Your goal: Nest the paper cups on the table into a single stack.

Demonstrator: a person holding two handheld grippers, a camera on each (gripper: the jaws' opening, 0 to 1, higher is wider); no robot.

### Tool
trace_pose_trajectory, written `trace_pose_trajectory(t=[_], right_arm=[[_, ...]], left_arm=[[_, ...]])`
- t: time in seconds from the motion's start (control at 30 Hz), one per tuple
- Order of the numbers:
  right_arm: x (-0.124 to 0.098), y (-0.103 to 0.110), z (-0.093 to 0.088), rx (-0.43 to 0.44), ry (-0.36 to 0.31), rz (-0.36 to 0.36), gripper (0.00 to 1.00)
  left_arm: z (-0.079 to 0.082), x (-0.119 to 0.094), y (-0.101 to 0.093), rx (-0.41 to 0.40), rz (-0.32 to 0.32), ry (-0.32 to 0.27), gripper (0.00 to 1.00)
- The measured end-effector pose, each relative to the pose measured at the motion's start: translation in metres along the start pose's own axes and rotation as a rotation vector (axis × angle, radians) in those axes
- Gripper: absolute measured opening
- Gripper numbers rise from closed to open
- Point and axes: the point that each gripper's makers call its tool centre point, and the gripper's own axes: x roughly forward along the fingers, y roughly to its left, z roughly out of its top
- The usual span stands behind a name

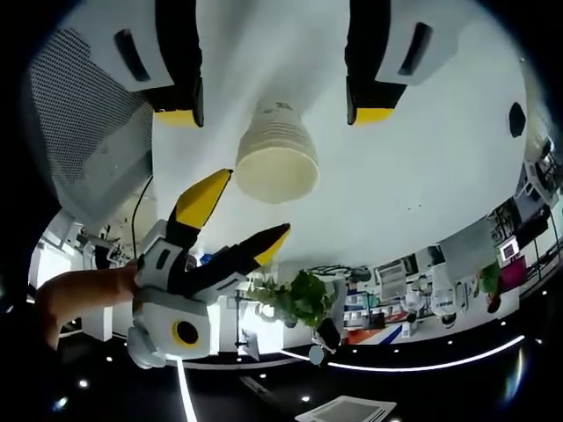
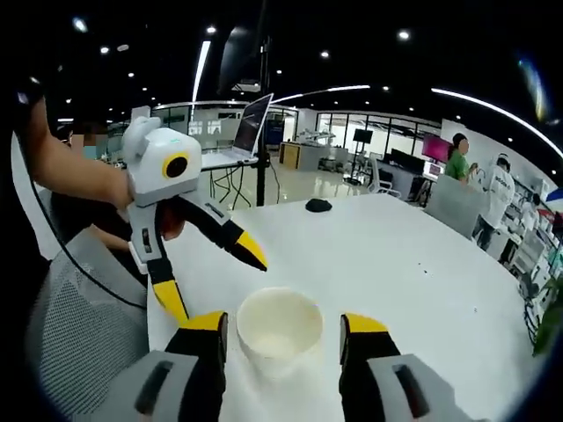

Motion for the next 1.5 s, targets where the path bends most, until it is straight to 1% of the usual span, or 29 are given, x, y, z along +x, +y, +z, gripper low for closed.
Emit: trace_pose_trajectory(t=[0.17, 0.3, 0.43, 0.5, 0.57, 0.7, 0.83, 1.0, 1.13, 1.17, 1.3, 1.5], right_arm=[[0.002, -0.001, -0.009, 0.019, 0.003, -0.007, 0.54], [0.004, 0.000, -0.020, 0.038, 0.009, 0.000, 0.54], [0.006, 0.001, -0.026, 0.076, 0.004, 0.000, 0.55], [0.008, 0.000, -0.026, 0.098, -0.008, -0.004, 0.55], [0.009, 0.001, -0.025, 0.104, -0.018, -0.003, 0.55], [0.014, 0.003, -0.022, 0.130, -0.060, 0.000, 0.55], [0.021, 0.005, -0.026, 0.149, -0.053, 0.002, 0.55], [0.025, 0.007, -0.026, 0.175, -0.060, -0.001, 0.53], [0.026, 0.008, -0.028, 0.189, -0.056, 0.004, 0.47], [0.026, 0.008, -0.028, 0.186, -0.055, 0.002, 0.45], [0.027, 0.007, -0.028, 0.199, -0.056, 0.001, 0.45], [0.024, 0.006, -0.021, 0.198, -0.067, -0.001, 0.45]], left_arm=[[-0.005, 0.010, -0.002, -0.002, -0.001, 0.014, 0.64], [-0.011, 0.017, 0.001, 0.002, 0.000, 0.027, 0.63], [-0.014, 0.023, 0.001, 0.007, 0.002, 0.034, 0.63], [-0.015, 0.027, 0.001, 0.013, 0.003, 0.037, 0.62], [-0.014, 0.031, 0.001, 0.016, 0.004, 0.027, 0.61], [-0.013, 0.039, 0.002, 0.005, 0.002, 0.016, 0.60], [-0.011, 0.045, 0.001, 0.003, -0.007, 0.001, 0.59], [-0.009, 0.052, -0.003, -0.001, -0.017, -0.005, 0.57], [-0.009, 0.055, -0.006, 0.015, -0.027, -0.008, 0.51], [-0.009, 0.055, -0.006, 0.022, -0.023, -0.008, 0.50], [-0.010, 0.055, -0.002, 0.037, -0.008, 0.001, 0.46], [-0.004, 0.051, -0.001, 0.047, -0.007, -0.011, 0.45]])
